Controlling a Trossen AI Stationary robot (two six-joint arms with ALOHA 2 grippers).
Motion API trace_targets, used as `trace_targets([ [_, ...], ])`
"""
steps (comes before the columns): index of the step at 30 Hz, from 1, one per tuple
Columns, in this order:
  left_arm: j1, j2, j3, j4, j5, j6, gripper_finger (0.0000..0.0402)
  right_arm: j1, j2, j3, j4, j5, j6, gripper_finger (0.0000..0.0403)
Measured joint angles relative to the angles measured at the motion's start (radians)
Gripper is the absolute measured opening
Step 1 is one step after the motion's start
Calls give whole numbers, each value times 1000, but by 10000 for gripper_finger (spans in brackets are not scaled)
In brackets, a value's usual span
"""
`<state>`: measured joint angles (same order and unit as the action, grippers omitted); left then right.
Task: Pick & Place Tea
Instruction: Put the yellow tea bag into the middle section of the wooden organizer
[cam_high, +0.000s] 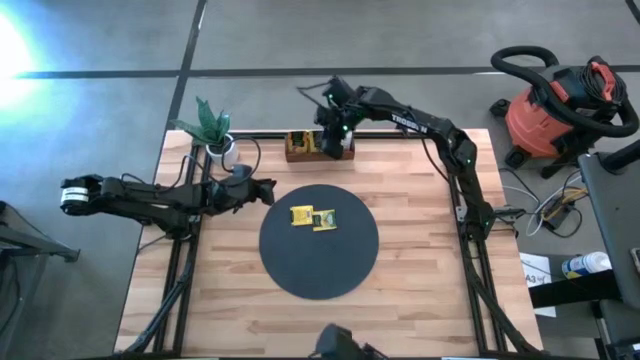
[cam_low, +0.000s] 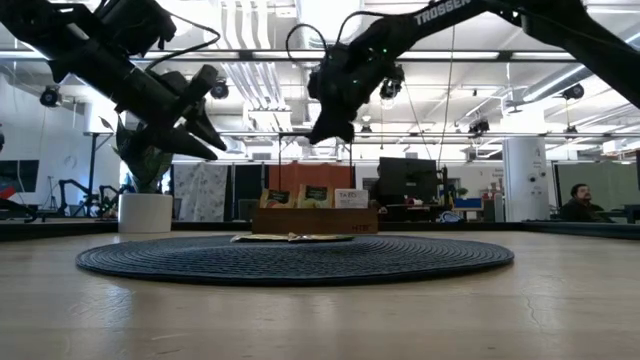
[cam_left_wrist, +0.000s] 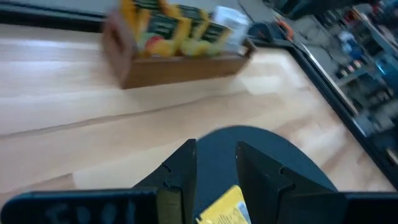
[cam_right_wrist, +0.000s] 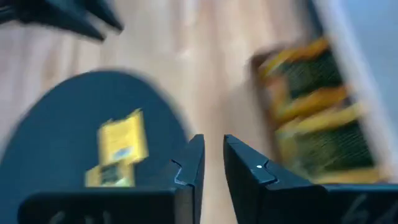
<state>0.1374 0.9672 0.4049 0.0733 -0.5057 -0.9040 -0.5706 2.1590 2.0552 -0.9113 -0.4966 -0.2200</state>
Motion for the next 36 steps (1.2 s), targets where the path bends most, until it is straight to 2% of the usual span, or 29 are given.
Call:
trace_targets([
  [6,4,58,0,106,122,163,106,60,1,-74,-169,-14,32,78],
  [11,23,155,0,134,193,191,106,114,1,-174,-165,-12,75,84],
  [17,25,286,0,227,349,209,106,182,0,-327,-97,-9,149,78],
  [24,27,402,3,348,454,279,106,274,0,-489,87,-9,300,66],
  [29,27,444,16,373,520,283,106,315,0,-519,194,-9,399,64],
  [36,27,456,30,372,579,240,106,336,-1,-528,256,32,422,64],
])
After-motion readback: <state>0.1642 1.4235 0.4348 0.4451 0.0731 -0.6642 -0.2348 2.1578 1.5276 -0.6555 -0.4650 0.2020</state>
